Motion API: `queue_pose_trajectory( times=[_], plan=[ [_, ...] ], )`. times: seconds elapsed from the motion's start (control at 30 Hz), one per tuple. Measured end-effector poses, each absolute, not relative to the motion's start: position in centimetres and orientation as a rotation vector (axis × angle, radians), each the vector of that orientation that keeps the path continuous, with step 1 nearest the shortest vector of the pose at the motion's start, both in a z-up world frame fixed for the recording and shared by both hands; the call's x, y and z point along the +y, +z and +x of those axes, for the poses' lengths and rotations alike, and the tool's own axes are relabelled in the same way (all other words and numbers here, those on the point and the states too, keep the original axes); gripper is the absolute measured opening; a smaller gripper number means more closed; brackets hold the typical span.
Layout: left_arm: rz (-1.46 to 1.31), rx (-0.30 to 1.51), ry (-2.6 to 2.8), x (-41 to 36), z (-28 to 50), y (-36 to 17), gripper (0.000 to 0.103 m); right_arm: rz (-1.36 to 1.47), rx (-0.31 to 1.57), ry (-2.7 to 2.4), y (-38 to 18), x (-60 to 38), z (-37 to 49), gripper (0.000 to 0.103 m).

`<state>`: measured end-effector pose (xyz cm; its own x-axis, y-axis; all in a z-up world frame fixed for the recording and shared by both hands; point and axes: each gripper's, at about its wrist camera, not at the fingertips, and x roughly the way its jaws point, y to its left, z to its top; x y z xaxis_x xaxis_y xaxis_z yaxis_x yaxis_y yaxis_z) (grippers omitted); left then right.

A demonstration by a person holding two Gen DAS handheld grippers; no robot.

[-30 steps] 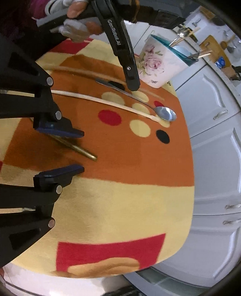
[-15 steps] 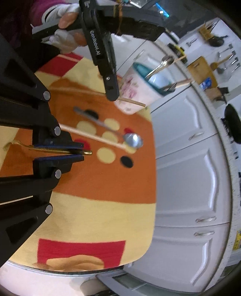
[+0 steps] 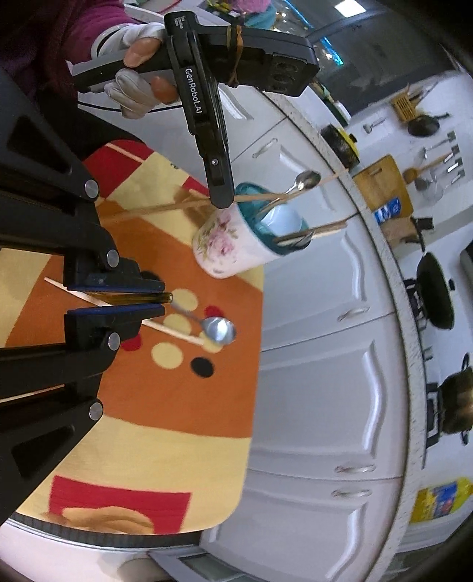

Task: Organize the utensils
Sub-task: 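Lift the chopstick upright with the left tool toward the floral cup, then lower the chopstick into the floral cup and open the left tool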

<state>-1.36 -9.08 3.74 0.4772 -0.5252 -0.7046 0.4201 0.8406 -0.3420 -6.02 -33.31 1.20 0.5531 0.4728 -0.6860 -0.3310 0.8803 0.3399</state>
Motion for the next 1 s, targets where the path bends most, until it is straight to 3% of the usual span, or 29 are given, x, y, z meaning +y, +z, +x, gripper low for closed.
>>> queue_pose_trajectory(
  times=[0.5, 1.0],
  plan=[
    [-0.181, 0.807, -0.554, -5.6, -0.9, 8.4, 0.004, 0.087, 0.79, 0.498, 5.3, -31.7, -4.5, 0.005],
    [-0.205, 0.64, -0.466, 0.2, 1.5, 17.6, 0.004, 0.026, 0.613, 0.598, 13.4, -26.8, 0.0, 0.005]
  ],
)
